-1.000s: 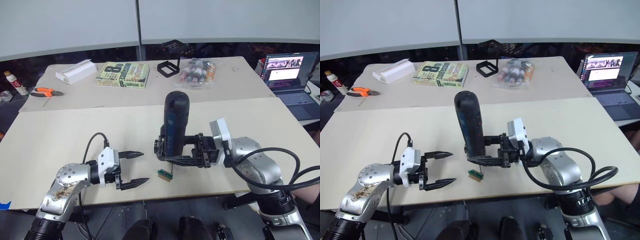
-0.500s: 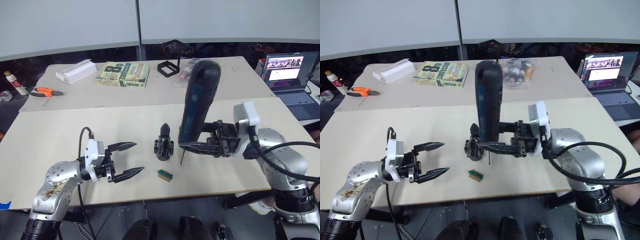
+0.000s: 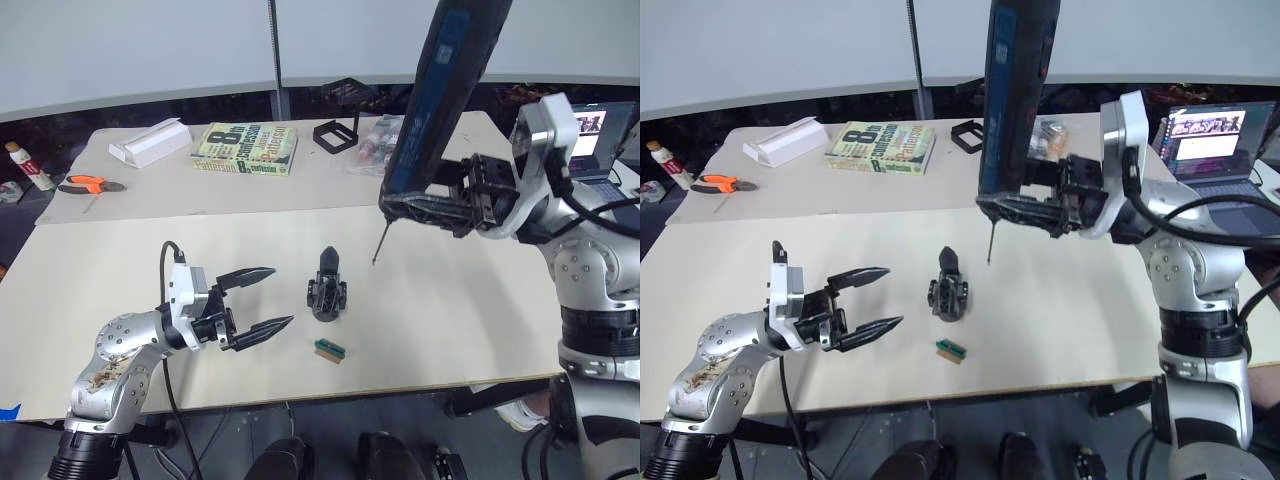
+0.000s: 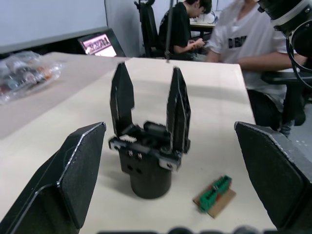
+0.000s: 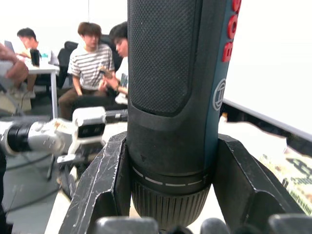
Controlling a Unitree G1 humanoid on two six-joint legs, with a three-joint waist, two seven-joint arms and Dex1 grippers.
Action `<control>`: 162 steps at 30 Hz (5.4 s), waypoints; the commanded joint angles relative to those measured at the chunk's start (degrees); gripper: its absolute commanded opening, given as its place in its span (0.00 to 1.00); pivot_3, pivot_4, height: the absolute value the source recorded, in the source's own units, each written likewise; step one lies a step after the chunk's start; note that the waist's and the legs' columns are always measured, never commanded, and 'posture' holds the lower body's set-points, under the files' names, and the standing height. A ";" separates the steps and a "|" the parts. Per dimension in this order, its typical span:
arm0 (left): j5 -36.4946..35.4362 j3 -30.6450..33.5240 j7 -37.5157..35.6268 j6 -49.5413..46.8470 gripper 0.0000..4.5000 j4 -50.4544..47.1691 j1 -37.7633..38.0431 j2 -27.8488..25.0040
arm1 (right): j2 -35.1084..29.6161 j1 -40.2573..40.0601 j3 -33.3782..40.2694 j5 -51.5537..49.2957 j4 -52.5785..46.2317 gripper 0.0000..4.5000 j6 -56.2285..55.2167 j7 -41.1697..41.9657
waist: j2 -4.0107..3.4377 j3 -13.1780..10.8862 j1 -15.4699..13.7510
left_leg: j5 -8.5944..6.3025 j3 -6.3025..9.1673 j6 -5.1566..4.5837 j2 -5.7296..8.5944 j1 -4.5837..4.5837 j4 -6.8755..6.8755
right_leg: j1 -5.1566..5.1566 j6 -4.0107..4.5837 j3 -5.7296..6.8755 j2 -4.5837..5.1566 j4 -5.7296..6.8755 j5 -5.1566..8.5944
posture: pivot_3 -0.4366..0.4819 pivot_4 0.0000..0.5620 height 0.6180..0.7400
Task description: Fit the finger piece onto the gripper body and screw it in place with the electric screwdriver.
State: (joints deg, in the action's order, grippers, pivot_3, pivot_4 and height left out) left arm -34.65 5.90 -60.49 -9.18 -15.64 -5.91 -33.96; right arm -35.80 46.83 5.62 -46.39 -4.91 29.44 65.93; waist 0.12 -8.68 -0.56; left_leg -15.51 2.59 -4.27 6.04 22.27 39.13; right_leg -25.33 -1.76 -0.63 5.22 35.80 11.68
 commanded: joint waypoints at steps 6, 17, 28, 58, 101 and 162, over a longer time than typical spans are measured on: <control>1.13 -0.04 2.23 0.38 1.00 -2.49 0.75 0.24 | 6.29 6.40 0.39 -3.34 -0.74 0.43 1.34 -0.76 | 0.00 0.00 0.07 | 0.00 0.00 0.00 0.01 0.03 0.00 | -0.05 0.00 -0.01 0.00 0.03 0.00 | 0.48 0.27 1.00; 3.06 -1.70 3.16 1.37 1.00 -3.29 2.00 1.47 | 13.25 6.72 -2.76 -0.30 -0.44 0.43 -1.59 -0.36 | -0.01 0.00 0.22 | 0.01 0.00 0.02 0.02 0.06 0.00 | -0.14 0.00 0.00 0.00 0.09 0.00 | 0.48 0.27 1.00; 4.52 -2.75 4.70 1.38 1.00 -3.53 2.64 2.17 | 16.86 4.68 -7.51 7.12 4.59 0.43 -7.65 3.91 | 0.00 0.00 0.45 | 0.02 0.00 0.04 0.03 0.05 0.00 | -0.15 0.00 0.02 -0.02 0.11 0.00 | 0.48 0.27 1.00; 6.25 -2.85 5.28 2.36 1.00 -3.18 4.06 1.98 | 17.11 1.44 -10.24 13.29 9.93 0.43 -10.90 9.31 | -0.01 0.00 1.16 | 0.04 0.00 0.07 0.03 0.08 -0.04 | -0.26 0.00 0.02 -0.02 0.15 0.00 | 0.48 0.27 1.00; 17.34 -10.06 7.75 3.56 1.00 8.50 -2.81 3.70 | 17.25 0.68 -11.02 15.00 9.89 0.43 -11.18 10.42 | -0.01 0.00 1.14 | 0.07 -0.01 0.11 0.05 0.15 -0.05 | -0.41 0.00 0.03 -0.03 0.24 0.00 | 0.48 0.27 1.00; 23.59 -15.59 5.65 12.34 0.55 32.53 -16.51 16.14 | 16.83 -1.01 -11.86 15.20 6.54 0.43 -9.28 7.73 | 0.03 0.02 1.22 | 0.08 0.09 0.11 0.08 0.82 0.68 | -0.82 -0.01 0.15 -0.01 0.53 -0.01 | 0.48 0.27 1.00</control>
State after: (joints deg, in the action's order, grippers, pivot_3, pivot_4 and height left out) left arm -10.87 -10.20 -54.71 2.60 17.31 -22.47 -17.64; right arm -19.19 45.74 -6.43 -30.51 4.01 20.41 74.02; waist 0.15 -8.66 0.66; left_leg -15.43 2.68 -4.16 6.13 23.08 39.81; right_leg -26.15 -1.77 -0.48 5.21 36.33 11.67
